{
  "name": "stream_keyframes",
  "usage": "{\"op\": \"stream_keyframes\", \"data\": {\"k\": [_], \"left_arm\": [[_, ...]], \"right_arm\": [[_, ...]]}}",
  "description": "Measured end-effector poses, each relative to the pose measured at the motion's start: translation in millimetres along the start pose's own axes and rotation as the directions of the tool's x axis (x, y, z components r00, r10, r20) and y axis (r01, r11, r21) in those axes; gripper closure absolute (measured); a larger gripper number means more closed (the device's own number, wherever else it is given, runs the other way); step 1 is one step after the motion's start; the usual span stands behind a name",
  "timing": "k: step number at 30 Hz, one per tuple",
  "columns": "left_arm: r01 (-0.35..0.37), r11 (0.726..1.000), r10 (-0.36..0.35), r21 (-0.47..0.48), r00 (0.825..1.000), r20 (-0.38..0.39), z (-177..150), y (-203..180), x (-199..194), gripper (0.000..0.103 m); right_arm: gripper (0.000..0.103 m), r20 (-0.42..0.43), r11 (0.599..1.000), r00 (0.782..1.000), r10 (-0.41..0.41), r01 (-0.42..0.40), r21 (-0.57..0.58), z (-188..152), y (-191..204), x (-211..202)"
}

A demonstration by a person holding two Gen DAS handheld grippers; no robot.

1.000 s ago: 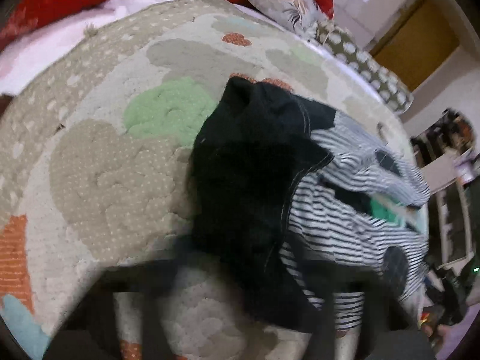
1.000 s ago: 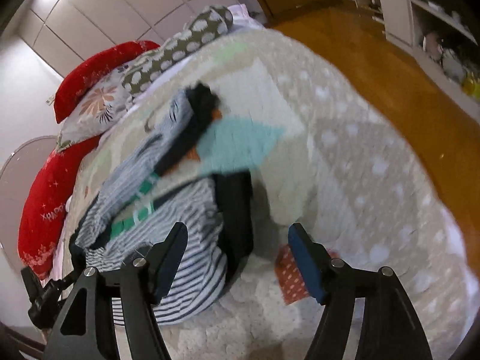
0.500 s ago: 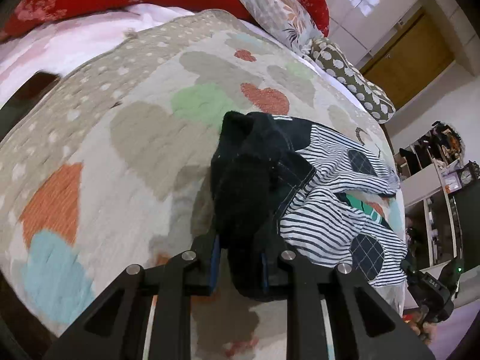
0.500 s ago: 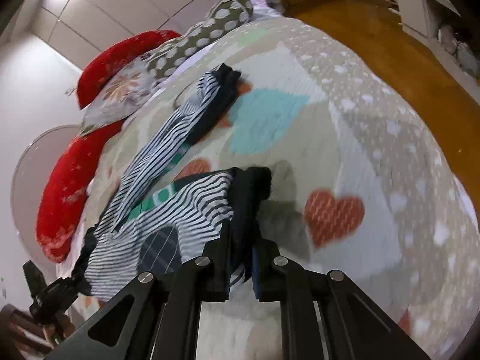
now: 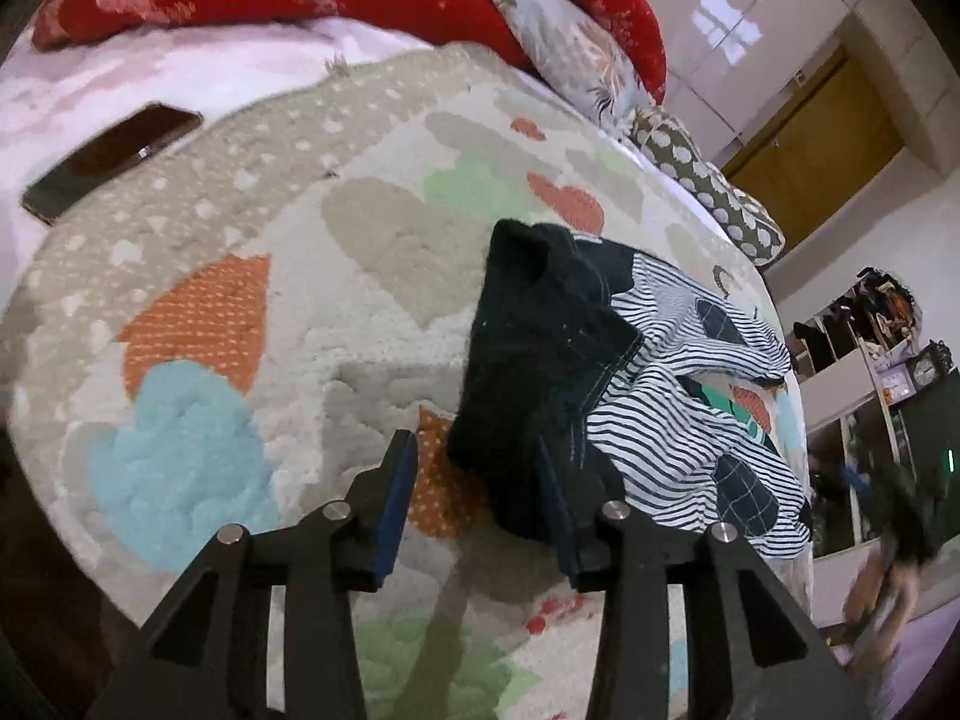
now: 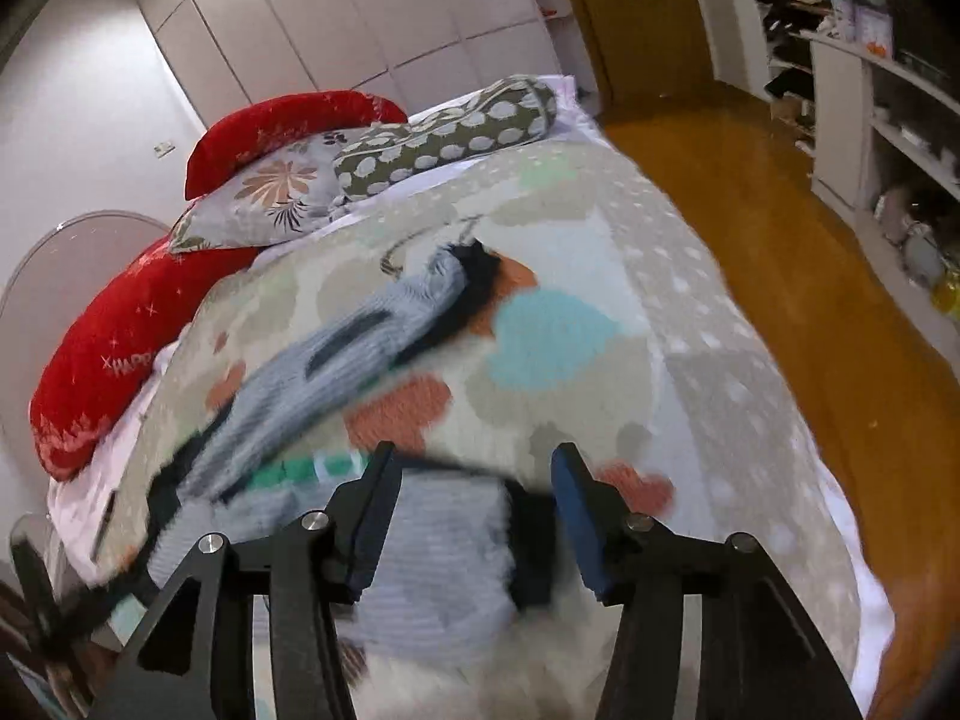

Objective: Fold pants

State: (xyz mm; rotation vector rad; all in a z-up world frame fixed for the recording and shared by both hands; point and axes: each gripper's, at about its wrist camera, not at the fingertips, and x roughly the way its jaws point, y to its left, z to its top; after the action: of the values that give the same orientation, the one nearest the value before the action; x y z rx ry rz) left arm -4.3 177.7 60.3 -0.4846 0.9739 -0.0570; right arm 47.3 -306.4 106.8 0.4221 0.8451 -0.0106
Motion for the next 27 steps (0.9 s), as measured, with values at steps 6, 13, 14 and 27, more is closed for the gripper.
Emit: {"op": "stream_keyframes", "data": {"k": [6, 13, 14, 27], "left_arm": [[0.004, 1.000, -0.003, -0.018, 0.999, 0.048, -1.3, 5.7, -23.7, 0.059], [0.002, 0.998, 0.002, -0.066, 0.999, 0.055, 1.0, 23.6, -27.8, 0.057], [0.005, 0.998, -0.001, -0.066, 0.999, 0.053, 1.4, 23.4, -26.5, 0.057], [0.038, 0.999, -0.040, 0.036, 0.998, 0.050, -18.3, -15.2, -36.9, 0.047]], "right_arm": [[0.046, -0.078, 0.981, 0.997, 0.009, 0.007, 0.193, 72.3, -5.3, 99.8], [0.097, -0.118, 0.970, 0.993, -0.014, 0.043, 0.241, 90.4, -4.7, 155.7], [0.100, -0.108, 0.974, 0.994, -0.019, 0.043, 0.223, 89.3, -3.4, 150.4], [0.090, -0.020, 0.985, 0.987, -0.161, 0.162, 0.052, 13.0, -6.8, 63.0]]}}
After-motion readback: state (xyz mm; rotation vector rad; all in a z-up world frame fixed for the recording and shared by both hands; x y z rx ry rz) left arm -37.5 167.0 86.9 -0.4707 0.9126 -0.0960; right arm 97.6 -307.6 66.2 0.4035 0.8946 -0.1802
